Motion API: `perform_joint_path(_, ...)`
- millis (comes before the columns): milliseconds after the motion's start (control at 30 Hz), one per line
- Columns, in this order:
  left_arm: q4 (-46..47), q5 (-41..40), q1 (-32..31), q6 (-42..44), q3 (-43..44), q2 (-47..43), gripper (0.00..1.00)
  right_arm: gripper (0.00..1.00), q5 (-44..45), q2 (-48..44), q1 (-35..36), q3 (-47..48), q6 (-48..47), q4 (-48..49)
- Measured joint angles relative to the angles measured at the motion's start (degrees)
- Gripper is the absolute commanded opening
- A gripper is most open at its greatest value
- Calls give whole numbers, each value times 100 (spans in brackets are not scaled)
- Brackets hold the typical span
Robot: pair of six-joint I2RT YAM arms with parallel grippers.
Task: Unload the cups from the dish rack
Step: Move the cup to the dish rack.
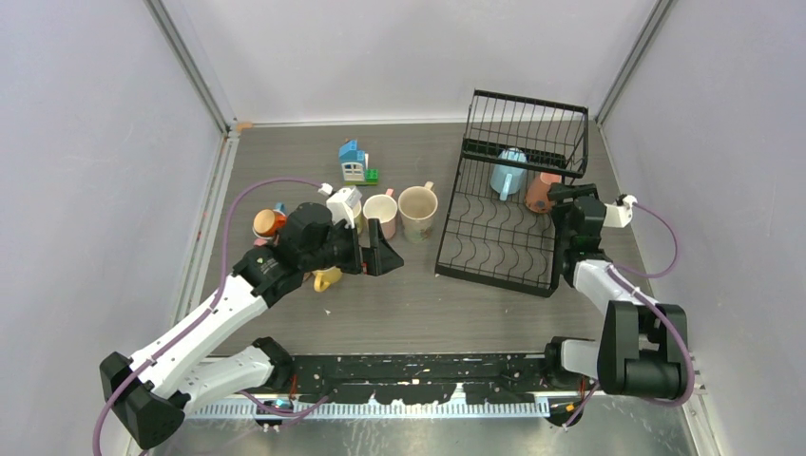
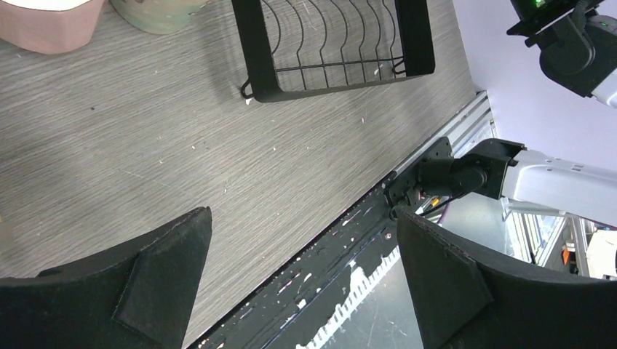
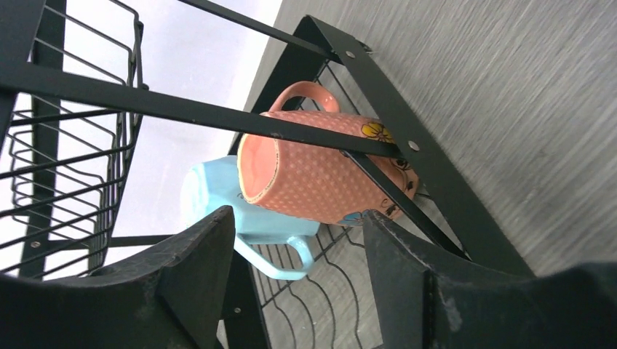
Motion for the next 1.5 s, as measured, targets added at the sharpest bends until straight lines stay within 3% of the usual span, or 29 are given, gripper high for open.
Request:
perform_joint_path(267,4,2,0,0,-11,24,100,79,-264,404,-83,31,940,409)
perform_joint_path(600,22,11,0,4,-13,101,100,79,-243,667,-107,354,1528,361)
perform_joint_path(1500,48,44,0,7,-13,101,100,80,-138,1104,-105,1193,2048,-1399)
